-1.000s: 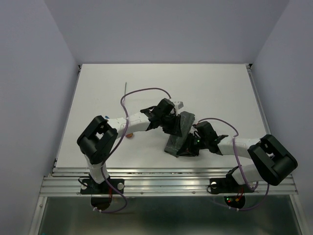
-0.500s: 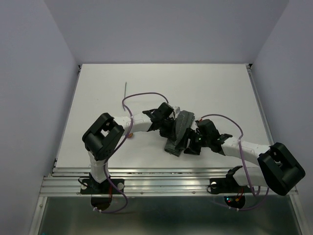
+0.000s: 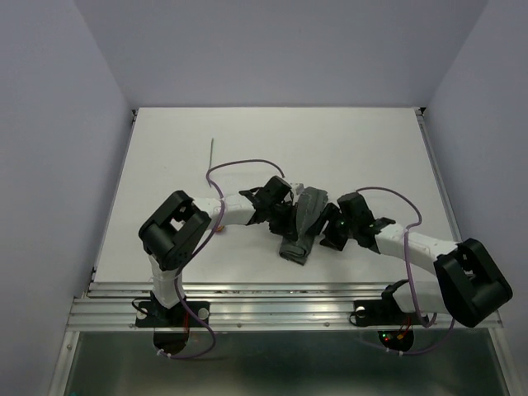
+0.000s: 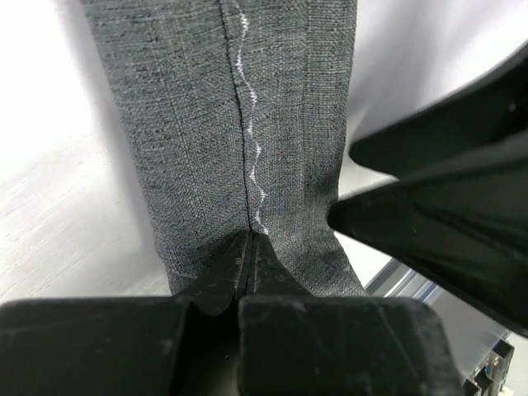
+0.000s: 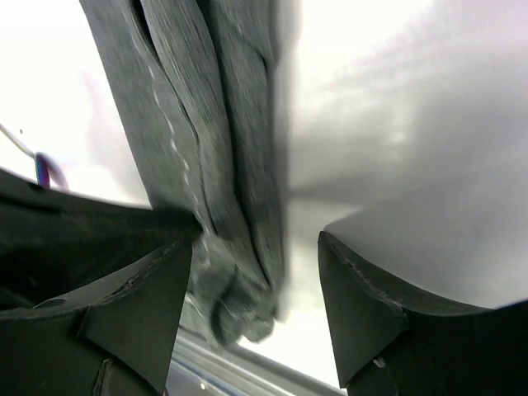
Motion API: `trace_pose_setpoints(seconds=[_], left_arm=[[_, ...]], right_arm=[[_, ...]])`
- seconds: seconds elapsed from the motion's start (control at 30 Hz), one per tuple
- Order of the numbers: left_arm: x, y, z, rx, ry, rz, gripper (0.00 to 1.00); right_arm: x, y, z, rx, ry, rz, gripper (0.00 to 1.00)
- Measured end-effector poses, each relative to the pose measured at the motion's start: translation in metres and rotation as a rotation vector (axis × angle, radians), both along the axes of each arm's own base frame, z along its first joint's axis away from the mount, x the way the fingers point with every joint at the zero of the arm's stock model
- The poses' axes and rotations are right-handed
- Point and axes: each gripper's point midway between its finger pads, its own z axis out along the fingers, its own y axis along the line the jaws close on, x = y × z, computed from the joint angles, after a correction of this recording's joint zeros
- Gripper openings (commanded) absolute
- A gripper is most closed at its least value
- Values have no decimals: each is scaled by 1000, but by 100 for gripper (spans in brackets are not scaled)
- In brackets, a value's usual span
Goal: Fold the napkin into a case and place the utensils inside
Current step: Fold the 2/3-rectangle-folded napkin at the center of the board.
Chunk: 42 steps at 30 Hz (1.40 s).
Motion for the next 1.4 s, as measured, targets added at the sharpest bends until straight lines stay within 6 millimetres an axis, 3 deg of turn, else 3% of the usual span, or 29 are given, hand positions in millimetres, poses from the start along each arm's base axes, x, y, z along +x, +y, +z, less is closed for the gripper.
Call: trace_pose_setpoints(seconds=[0.2,0.43,0.5,0.57,0.6,0.7,0.9,1.07,1.23,1.4], left_arm=[[-4,-3,1,-29,8,-18,0],[-5,-4,1,-36,7,-30,0],[-5,-4,2,-39,3,-37,0],[-7,-2,5,-41,-4,-46,6],[-8,-1,10,-45,-13,-51,14],[-6,2,25,-54,-51,-57,24],[8,8,51,-35,-148,-23,26],[26,14,55,22,-202,43,52],[48,20,65,63,-254,122,54],[67,26,76,88,-301,196,56]], right_arm=[[26,7,-1,-24,-2,-23,61],[33,7,-11,-44,-2,-34,18],[34,7,-14,-45,4,-37,11],[35,9,-15,-40,5,-35,3],[35,9,-15,-39,4,-35,1],[36,10,-16,-33,1,-35,1],[36,11,-16,-17,-8,-37,1],[37,16,-15,32,-11,-59,1],[42,25,-15,103,7,-95,1],[49,38,-14,130,21,-107,15]])
